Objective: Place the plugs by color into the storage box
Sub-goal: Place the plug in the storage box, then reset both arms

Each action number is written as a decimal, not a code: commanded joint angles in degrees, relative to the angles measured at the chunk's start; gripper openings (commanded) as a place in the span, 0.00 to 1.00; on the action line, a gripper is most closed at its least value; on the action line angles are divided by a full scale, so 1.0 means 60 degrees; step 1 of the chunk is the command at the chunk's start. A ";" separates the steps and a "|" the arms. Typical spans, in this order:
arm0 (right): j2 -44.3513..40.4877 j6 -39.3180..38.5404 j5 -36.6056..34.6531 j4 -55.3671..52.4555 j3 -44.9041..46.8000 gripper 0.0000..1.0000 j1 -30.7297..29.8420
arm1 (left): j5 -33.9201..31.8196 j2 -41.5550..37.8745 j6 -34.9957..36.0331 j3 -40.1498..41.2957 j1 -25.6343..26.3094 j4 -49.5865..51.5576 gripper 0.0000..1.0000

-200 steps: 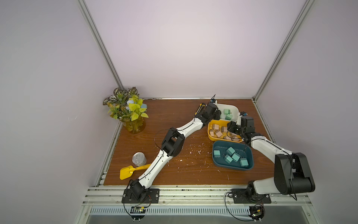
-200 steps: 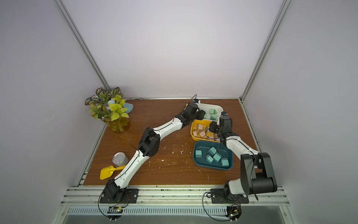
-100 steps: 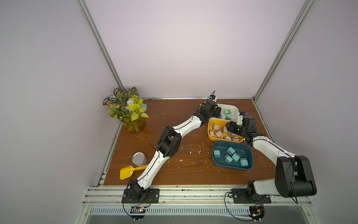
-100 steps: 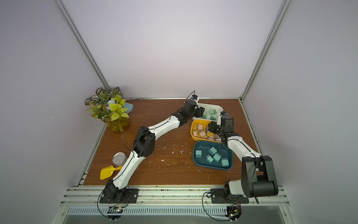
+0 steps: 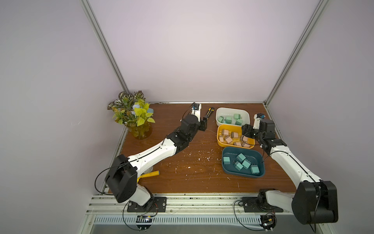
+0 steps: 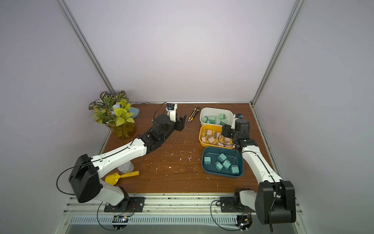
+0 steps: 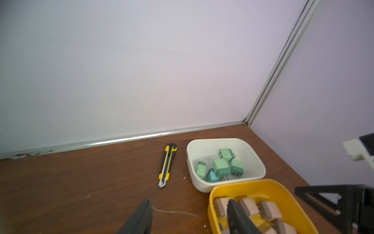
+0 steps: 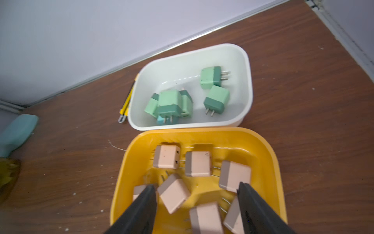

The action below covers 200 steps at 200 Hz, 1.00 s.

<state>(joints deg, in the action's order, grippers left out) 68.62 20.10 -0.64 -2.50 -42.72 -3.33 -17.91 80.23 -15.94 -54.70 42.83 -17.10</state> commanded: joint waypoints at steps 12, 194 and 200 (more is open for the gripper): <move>-0.1662 -0.0029 -0.1286 0.1650 0.1937 0.69 0.0087 | -0.1284 -0.2048 0.0798 0.2699 -0.0869 -0.0959 0.61; 0.0849 -0.3048 -0.0534 0.9854 0.4966 0.65 -0.0074 | 0.2048 -0.1108 0.2801 0.8771 -0.6230 -1.0153 0.77; 0.0862 -0.3144 -0.0497 1.0170 0.5095 0.65 -0.0067 | 0.2168 -0.1047 0.2910 0.8726 -0.6230 -1.0133 0.76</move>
<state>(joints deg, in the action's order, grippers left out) 73.73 4.97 -4.95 48.23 -13.15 -3.42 -12.88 71.09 -3.14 -0.78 6.42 -67.07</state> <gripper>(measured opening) 0.653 0.763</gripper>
